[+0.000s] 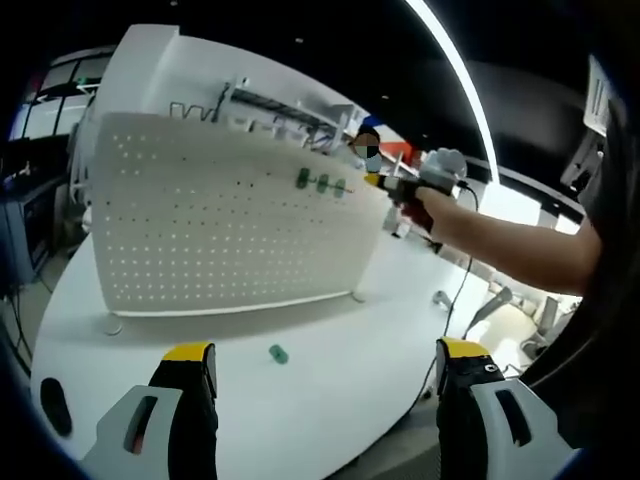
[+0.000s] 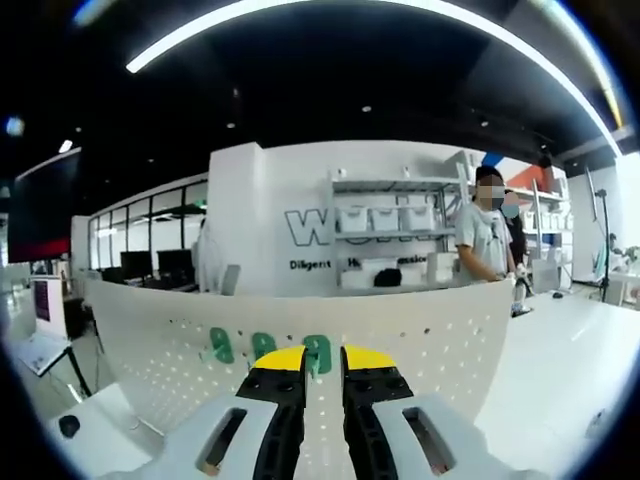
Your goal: Insert the hook assembly into the mounting plate slot until the hook locks in place.
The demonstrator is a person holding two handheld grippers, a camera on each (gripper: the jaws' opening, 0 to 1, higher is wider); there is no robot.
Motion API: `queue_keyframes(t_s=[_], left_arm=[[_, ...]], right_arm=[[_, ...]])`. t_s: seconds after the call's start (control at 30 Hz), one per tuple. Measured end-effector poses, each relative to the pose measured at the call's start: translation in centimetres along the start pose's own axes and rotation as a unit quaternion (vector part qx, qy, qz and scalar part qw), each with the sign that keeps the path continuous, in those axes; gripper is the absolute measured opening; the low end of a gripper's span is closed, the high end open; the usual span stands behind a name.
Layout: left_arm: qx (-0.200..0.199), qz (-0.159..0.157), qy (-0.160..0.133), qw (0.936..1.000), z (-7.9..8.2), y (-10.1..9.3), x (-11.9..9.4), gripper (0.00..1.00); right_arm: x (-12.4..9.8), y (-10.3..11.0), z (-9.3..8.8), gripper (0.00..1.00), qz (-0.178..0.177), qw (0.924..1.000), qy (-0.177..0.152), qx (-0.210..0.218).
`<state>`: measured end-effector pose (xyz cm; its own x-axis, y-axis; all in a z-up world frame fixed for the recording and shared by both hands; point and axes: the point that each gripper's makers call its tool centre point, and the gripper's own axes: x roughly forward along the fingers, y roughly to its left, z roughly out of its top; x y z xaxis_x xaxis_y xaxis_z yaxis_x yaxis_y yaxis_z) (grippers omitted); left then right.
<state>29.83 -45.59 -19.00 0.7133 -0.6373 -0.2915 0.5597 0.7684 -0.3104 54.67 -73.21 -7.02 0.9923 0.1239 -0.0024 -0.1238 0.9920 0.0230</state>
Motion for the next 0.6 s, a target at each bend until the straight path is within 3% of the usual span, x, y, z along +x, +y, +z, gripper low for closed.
queue_keyframes(t_s=[0.47,0.6], left_arm=[[0.018,-0.002,0.008,0.9998,-0.3,-0.8,-1.4,0.92],[0.023,-0.005,0.011,0.9997,-0.5,-1.1,-1.6,0.92]], right_arm=[[-5.4,1.3,-1.7,0.11,0.011,0.9998,0.012,0.009],[-7.1,2.3,-3.4,0.12,0.024,0.9991,0.032,0.015]])
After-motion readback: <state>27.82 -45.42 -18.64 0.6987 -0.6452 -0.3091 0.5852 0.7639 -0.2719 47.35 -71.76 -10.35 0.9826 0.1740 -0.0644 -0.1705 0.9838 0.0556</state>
